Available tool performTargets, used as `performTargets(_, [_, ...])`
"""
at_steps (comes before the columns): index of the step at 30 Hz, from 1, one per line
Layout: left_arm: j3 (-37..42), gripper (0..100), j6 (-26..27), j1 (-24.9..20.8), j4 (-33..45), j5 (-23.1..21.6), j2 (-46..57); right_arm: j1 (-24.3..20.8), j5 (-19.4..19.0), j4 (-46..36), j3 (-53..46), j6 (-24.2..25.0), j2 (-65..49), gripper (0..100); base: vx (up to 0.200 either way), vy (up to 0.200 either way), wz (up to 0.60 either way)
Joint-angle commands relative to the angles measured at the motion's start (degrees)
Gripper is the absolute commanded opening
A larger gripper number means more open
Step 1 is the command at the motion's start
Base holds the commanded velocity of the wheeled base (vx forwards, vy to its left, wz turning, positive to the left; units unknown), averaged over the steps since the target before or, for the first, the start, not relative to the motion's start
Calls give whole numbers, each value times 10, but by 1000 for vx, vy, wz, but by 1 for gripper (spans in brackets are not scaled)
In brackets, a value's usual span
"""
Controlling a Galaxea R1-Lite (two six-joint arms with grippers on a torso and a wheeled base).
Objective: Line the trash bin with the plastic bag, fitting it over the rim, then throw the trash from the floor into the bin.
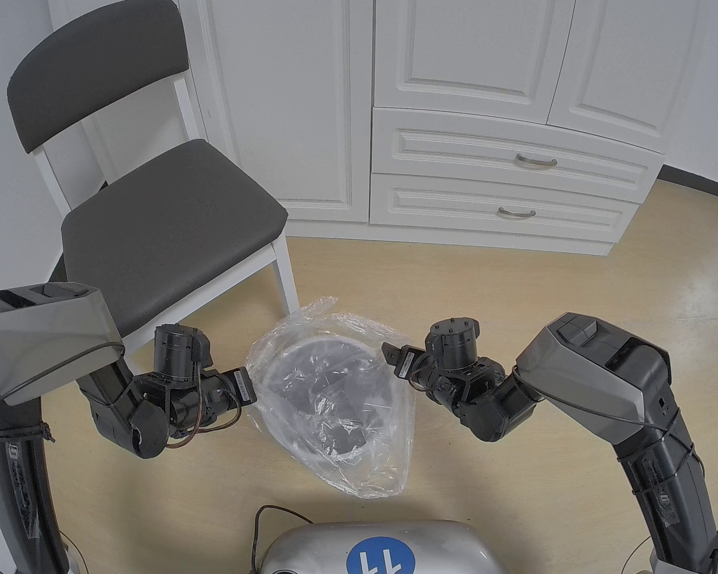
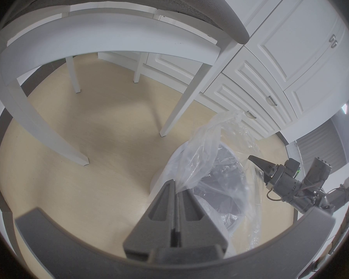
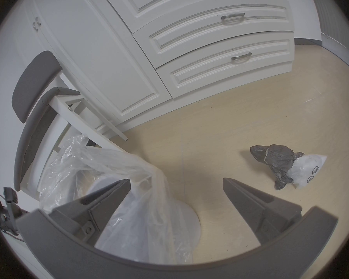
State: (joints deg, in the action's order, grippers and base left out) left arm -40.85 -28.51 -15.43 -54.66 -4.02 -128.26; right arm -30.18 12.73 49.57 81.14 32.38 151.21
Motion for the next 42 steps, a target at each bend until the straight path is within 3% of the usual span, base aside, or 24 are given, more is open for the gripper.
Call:
performTargets(1, [4, 0, 0, 0, 0, 0, 6, 2, 0, 0, 5, 1, 10, 100, 0, 0, 0])
performTargets(13, [24, 0, 7, -5, 1, 2, 22, 6, -1, 1, 5, 2, 8, 100, 0, 0, 0])
performTargets(19, [40, 0, 49, -5, 4, 2, 22, 4, -1, 1, 5, 3, 11, 100, 0, 0, 0])
performTargets(20, [41, 100, 50, -5, 6, 2, 22, 4, -1, 1, 5, 3, 11, 100, 0, 0, 0])
performTargets(31, [63, 100, 119, 15, 26, 0, 48, 5, 0, 0, 2, 2, 4, 100, 0, 0, 0])
performTargets(42, [64, 100, 124, 17, 52, -1, 77, 4, 1, -3, -4, 3, -7, 100, 0, 0, 0])
